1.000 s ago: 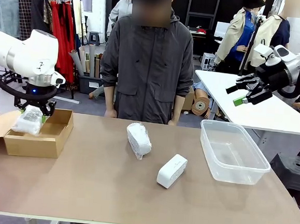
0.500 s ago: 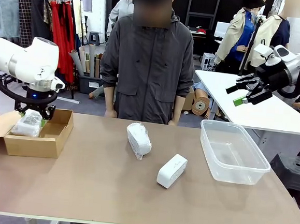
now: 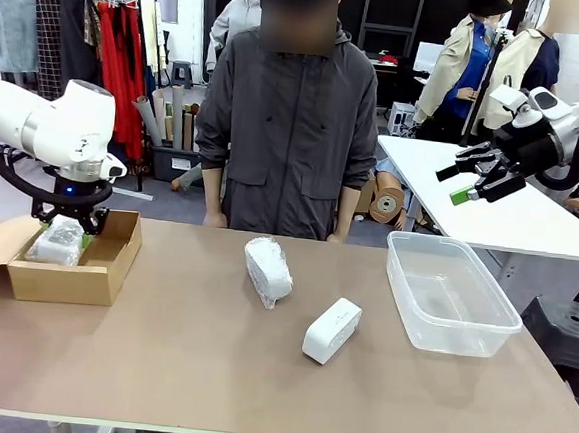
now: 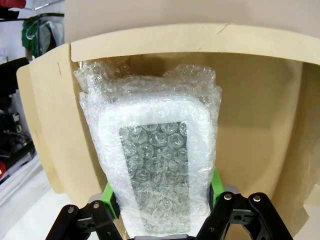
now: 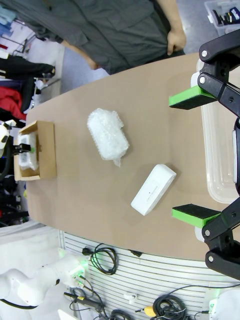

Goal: Separate and place wrapped and unwrapped clocks.
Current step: If the picked Digital clock is wrapped, place it in the Package Box ; if not, place it in the Organizing box.

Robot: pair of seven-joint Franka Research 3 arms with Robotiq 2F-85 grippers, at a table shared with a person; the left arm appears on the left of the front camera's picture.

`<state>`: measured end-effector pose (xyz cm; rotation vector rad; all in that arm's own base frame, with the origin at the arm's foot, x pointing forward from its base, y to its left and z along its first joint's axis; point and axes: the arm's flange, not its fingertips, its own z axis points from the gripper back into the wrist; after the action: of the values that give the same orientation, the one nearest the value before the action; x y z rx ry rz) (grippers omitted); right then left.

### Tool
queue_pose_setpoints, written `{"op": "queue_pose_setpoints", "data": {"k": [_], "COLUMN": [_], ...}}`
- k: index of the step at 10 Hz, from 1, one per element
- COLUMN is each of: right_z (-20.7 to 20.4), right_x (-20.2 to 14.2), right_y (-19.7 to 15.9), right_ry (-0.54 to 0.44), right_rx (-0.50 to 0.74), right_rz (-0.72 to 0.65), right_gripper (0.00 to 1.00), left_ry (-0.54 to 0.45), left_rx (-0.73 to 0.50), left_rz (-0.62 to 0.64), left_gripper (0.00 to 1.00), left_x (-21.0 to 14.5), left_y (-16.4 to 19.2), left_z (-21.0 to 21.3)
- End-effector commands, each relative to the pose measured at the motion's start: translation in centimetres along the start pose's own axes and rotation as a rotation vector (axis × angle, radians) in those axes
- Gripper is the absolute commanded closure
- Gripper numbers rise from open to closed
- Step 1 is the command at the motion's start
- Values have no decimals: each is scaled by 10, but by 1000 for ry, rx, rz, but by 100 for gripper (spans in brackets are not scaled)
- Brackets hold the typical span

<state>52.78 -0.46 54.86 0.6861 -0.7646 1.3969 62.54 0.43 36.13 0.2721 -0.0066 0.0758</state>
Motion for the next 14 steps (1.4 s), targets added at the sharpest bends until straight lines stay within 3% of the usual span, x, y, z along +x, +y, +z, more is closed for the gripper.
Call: {"op": "queue_pose_setpoints", "data": {"k": [1,3,4,5,9,10,14], "right_z": [0,0,0,0,0,0,0], "right_x": [1,1,1,1,1,1,1], "right_y": [2,2,2,2,2,2,2], "right_ry": [-2,-2,-2,-2,-2,-2,-2], "right_rx": [-3,-3,-3,-3,-3,-3,-3], "right_rz": [2,2,2,2,2,2,2], "right_gripper": [0,0,0,0,0,0,0], "left_ry": [-7,2,7,10,8,7,-22], "left_rx": [3,-2,-5,-4,-13,-10,9], "left_rz": [19,15,12,10,3,0,18], "left_gripper": [100,100,95,81,5,0,0], "left_x": [6,7,8,9,7,6,0], "left_y": [4,3,2,3,2,3,4], "left_z": [-2,-6,-9,-9,-8,-6,15]}}
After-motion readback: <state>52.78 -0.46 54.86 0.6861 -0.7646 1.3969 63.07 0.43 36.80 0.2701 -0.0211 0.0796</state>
